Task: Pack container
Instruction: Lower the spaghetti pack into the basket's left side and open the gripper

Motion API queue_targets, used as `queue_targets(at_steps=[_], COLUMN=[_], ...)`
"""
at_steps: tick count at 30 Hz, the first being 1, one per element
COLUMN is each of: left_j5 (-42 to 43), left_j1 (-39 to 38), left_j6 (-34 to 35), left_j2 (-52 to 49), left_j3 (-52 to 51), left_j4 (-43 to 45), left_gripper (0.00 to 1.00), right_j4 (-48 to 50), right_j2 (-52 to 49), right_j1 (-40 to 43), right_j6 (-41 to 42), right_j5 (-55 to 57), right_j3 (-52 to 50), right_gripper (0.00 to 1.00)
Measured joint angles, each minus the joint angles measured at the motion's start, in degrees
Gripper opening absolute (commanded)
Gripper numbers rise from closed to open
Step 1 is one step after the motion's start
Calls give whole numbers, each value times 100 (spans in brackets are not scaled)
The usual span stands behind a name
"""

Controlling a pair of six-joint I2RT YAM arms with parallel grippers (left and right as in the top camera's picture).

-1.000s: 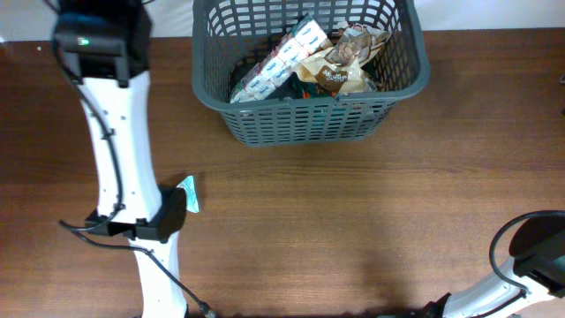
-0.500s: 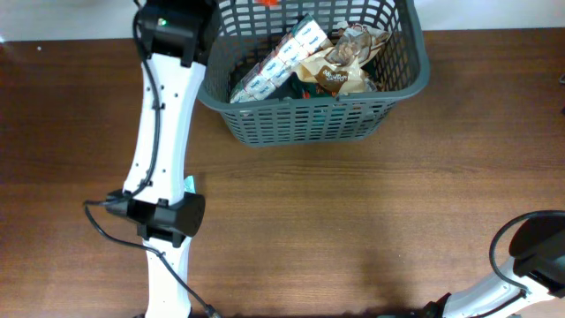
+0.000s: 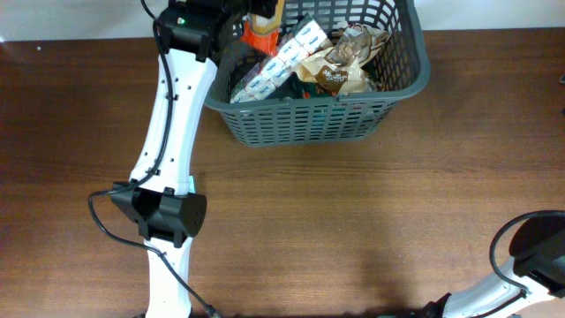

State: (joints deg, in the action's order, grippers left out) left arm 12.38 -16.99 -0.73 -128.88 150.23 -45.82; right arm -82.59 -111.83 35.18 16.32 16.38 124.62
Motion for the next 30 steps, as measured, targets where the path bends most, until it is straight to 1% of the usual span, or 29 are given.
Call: queue_targets(at_steps=[4,9,12,18,30], left_j5=[-125,-514,-743,-931,-986], left_j1=[-39,-61,-59,-57,-57], left_j6=[-35,-142,-186,-192,-295], left_j2=[0,0,0,0,0], left_j3=[-4,-4,-4,-4,-4], left_j4=[-584,-1478,-1825,-1963,-2044], left_gripper=[2,2,2,2,2], right_j4=[0,0,0,0,0], right_j2=[0,0,0,0,0], right_j1=[0,0,0,0,0], right_j6=[-2,-4,0,2,-2], right_j5=[0,0,0,0,0], right_j3=[-2,-2,-2,-2,-2], right_gripper=[99,99,99,99,99])
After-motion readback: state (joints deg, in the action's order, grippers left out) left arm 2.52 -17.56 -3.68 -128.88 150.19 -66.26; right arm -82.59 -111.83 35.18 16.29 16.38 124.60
